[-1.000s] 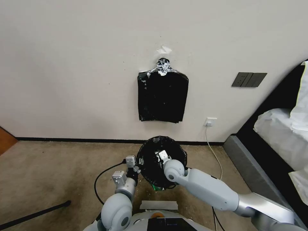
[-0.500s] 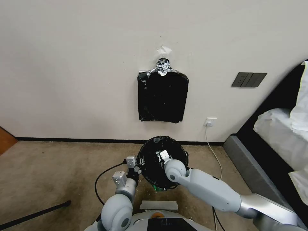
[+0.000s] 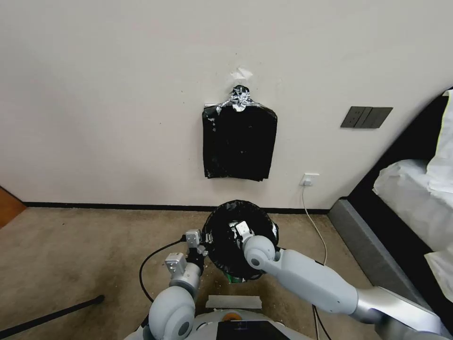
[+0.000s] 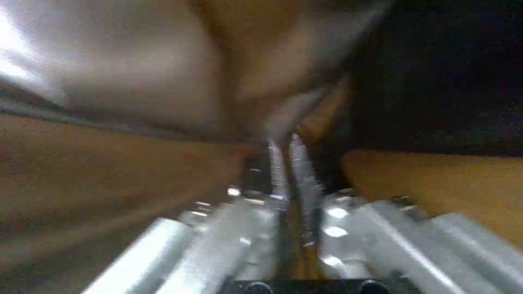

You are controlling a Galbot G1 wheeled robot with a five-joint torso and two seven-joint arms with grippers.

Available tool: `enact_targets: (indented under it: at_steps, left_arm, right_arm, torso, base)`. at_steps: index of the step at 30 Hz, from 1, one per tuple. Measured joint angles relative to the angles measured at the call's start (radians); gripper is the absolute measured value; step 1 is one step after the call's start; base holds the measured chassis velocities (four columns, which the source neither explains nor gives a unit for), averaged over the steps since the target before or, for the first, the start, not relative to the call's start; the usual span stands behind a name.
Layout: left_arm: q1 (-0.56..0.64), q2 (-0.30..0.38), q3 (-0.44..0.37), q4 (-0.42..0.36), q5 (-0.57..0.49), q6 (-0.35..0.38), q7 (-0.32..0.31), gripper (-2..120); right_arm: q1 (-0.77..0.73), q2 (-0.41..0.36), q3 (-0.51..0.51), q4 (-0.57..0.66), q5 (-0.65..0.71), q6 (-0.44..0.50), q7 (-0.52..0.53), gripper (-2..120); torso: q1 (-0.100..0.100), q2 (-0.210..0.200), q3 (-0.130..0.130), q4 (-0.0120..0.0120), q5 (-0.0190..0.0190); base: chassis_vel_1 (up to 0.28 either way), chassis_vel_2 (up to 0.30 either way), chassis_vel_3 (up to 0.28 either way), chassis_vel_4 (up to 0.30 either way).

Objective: Place a trash bag onto the trash bin.

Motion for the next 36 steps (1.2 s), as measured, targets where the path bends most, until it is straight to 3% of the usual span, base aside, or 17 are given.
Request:
enact_targets:
  at_steps: [8, 11, 12, 14, 21, 28, 33, 36]
  left_arm:
    - [-0.025, -0.04, -0.017, 0.062, -0.116, 0.029, -0.098, 1]
    - [-0.063, -0.084, -0.026, 0.124, -0.272, 0.069, -0.198, 1]
    - [-0.063, -0.084, -0.026, 0.124, -0.272, 0.069, -0.198, 1]
    - [-0.084, -0.111, -0.027, 0.166, -0.311, 0.112, -0.263, 1]
    - [-0.105, -0.139, -0.028, 0.24, -0.324, 0.118, -0.29, 1]
    - [-0.119, -0.128, -0.033, 0.263, -0.367, 0.138, -0.291, 2]
    - [-0.119, -0.12, -0.035, 0.259, -0.371, 0.148, -0.28, 17]
    - [-0.108, -0.107, -0.043, 0.243, -0.354, 0.176, -0.247, 31]
  right_arm:
    - [-0.131, -0.102, 0.167, 0.237, 0.088, 0.0, -0.077, 48]
    - [-0.29, -0.156, 0.312, 0.343, 0.077, 0.0, -0.157, 62]
    - [-0.29, -0.156, 0.312, 0.343, 0.077, 0.0, -0.157, 62]
    - [-0.397, -0.166, 0.421, 0.372, 0.028, 0.0, -0.207, 74]
    - [-0.555, -0.152, 0.529, 0.385, -0.058, 0.0, -0.239, 97]
    - [-0.587, -0.145, 0.546, 0.385, -0.08, 0.0, -0.244, 100]
    - [-0.585, -0.144, 0.551, 0.383, -0.08, 0.0, -0.244, 100]
    - [-0.598, -0.126, 0.561, 0.373, -0.102, 0.001, -0.244, 100]
  torso:
    - [0.0, 0.0, 0.0, -0.0001, 0.0]
    - [0.0, 0.0, 0.0, -0.0003, 0.0001]
    - [0.0, 0.0, 0.0, -0.0003, 0.0001]
    - [0.0, 0.0, 0.0, -0.0004, 0.0001]
    - [0.0, 0.0, 0.0, -0.0002, 0.0001]
    - [0.0, 0.0, 0.0, 0.0001, 0.0001]
    - [0.0, 0.0, 0.0, 0.0, -0.0002]
    - [0.0, 0.0, 0.0, -0.0001, -0.0001]
  base:
    - [0.0, 0.0, 0.0, 0.0]
    - [0.0, 0.0, 0.0, 0.0]
    - [0.0, 0.0, 0.0, 0.0]
    - [0.0, 0.0, 0.0, 0.0]
    - [0.0, 0.0, 0.0, 0.0]
    - [0.0, 0.0, 0.0, 0.0]
    - [0.0, 0.0, 0.0, 0.0]
    - [0.0, 0.0, 0.0, 0.0]
